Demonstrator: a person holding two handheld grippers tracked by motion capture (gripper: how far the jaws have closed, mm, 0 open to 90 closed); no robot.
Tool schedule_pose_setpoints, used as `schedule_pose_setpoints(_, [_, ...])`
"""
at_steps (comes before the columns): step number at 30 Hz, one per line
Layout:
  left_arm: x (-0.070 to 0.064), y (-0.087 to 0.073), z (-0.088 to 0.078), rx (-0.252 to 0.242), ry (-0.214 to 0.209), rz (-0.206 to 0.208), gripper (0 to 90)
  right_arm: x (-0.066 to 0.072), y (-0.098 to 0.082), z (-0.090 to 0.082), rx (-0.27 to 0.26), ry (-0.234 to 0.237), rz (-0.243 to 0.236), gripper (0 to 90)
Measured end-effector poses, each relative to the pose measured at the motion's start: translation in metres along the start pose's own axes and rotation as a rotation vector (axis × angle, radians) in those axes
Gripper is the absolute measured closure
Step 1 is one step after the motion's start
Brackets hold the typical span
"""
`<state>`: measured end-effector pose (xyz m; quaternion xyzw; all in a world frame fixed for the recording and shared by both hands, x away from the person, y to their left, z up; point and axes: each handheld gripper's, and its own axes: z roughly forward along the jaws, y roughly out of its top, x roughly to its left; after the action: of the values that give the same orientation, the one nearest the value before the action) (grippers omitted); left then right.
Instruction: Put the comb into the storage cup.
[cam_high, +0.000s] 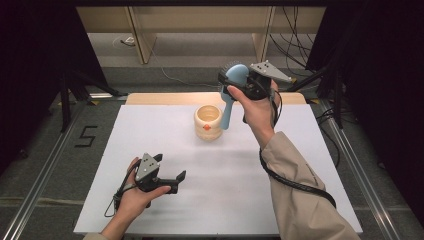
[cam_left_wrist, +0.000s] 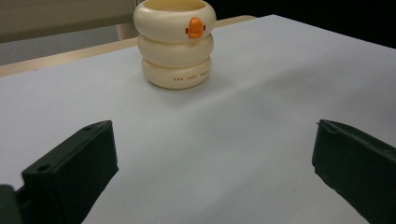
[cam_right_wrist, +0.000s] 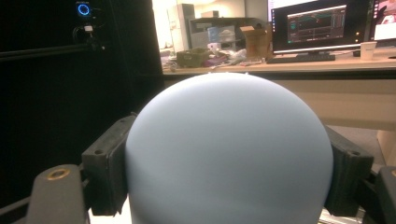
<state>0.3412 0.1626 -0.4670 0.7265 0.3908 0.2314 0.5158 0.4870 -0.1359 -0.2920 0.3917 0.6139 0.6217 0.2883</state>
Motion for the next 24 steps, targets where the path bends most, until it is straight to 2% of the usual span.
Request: schedule_pose_setpoints(24, [0.0009, -0.0002, 0.0002, 0.0, 0.004, 0.0, 0.0, -0.0017, 0.0042, 0.0059, -0.013, -0.014, 0.0, 20.9])
